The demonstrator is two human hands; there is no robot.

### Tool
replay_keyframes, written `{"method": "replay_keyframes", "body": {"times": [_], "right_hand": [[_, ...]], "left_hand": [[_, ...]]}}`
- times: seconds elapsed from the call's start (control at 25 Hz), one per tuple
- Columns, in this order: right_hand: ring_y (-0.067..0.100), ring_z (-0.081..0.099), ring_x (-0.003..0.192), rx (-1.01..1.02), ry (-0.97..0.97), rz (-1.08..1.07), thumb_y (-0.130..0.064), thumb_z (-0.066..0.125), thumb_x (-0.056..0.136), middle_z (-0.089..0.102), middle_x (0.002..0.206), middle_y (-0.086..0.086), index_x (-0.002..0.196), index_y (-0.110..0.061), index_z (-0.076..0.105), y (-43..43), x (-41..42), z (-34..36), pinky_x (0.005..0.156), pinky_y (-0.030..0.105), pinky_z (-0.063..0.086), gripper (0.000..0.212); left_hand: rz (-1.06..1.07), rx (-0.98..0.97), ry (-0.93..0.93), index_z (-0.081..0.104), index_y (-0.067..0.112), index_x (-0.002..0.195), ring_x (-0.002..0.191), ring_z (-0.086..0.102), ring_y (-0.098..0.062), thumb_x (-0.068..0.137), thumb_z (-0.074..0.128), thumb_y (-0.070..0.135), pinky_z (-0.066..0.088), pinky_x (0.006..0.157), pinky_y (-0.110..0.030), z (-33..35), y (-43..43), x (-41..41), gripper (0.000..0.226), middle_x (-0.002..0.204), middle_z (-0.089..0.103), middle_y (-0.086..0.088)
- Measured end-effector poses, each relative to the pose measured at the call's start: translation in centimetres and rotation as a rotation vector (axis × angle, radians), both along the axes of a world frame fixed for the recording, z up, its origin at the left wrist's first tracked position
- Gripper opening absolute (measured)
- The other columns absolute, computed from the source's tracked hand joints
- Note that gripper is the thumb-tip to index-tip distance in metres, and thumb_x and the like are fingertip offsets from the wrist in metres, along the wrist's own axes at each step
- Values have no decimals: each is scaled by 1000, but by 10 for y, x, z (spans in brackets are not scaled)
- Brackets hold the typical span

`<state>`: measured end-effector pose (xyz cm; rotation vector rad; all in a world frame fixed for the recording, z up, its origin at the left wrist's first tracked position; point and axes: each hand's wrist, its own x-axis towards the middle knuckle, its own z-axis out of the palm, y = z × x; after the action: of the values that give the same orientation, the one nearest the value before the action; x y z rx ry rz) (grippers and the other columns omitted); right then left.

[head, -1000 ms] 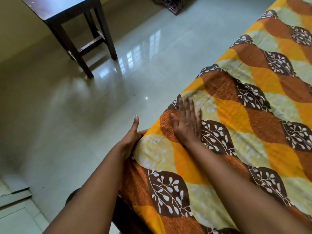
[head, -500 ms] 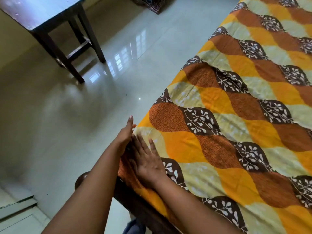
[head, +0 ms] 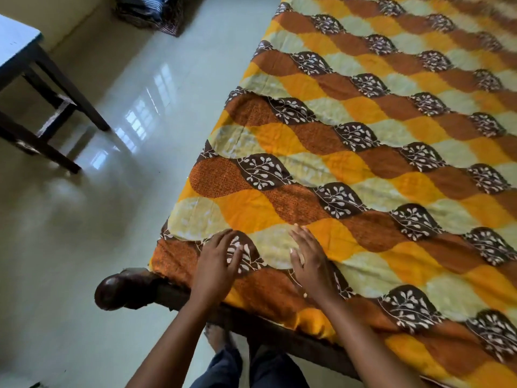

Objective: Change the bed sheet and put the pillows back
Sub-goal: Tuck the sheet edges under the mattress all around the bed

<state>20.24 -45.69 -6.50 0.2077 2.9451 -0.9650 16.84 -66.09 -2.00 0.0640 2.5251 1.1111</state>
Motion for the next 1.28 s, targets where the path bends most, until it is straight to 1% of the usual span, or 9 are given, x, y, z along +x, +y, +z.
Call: {"method": "replay_keyframes", "body": {"times": [0.16,0.36,0.6,0.72,0.8,0.92,1.04,1.16,1.28], "right_hand": [[17,5,144,279,-103,-81,-53,15,88,10,156,0,148,-22,20,105,7,-4,117,42,11,68],[21,-4,146,482,-307,10,-66,-1,83,-9,156,-1,145,-28,-8,167,13,-45,114,39,-10,73],[23,12,143,455,16,543,-50,30,91,15,155,3,148,-26,16,140,75,-66,112,49,9,63],[23,21,141,387,29,697,-48,31,92,26,153,3,145,-27,25,135,102,-56,114,50,14,57],[21,37,135,238,-22,645,-48,36,91,44,144,1,137,-26,43,135,114,-39,113,44,25,52],[16,61,106,44,-74,480,-47,60,80,65,116,-2,119,-23,61,133,139,-15,93,29,46,46],[16,64,80,-11,-143,423,-20,79,70,69,88,0,99,-15,71,125,154,-11,68,24,55,30],[17,64,88,-17,-270,388,-13,69,82,70,95,3,100,-12,71,124,146,-4,80,27,54,19],[11,62,96,-98,-424,387,-14,63,87,69,107,1,105,-14,69,121,146,2,88,17,47,19]], "left_hand": [[-504,-239,181,3,31,146,144,-7,-12,84,3,66,-4,118,-35,-27,61,1,71,152,-2,13],[-976,-451,460,21,26,147,141,19,-28,93,24,54,15,109,-49,-81,95,28,61,154,22,-3],[-1176,-561,515,18,24,148,141,13,-35,95,13,59,16,107,-59,-95,79,36,64,156,12,-12],[-1225,-587,493,16,24,148,138,22,-37,93,10,62,25,106,-63,-77,82,37,68,153,20,-13],[-1160,-530,426,29,28,144,131,38,-29,90,16,64,35,100,-53,-59,84,42,66,146,37,-6],[-1085,-368,343,56,31,121,108,61,-16,81,40,57,50,85,-35,-39,89,60,50,121,62,5],[-1134,-298,378,71,30,92,82,65,-13,74,71,38,51,65,-25,-40,91,68,20,94,69,9],[-1118,-229,263,72,22,84,72,65,-13,71,78,21,50,55,-19,-36,89,69,15,83,69,5],[-956,-237,20,71,12,103,87,67,-14,87,61,13,47,70,-13,-29,94,71,19,100,71,-2]]}}
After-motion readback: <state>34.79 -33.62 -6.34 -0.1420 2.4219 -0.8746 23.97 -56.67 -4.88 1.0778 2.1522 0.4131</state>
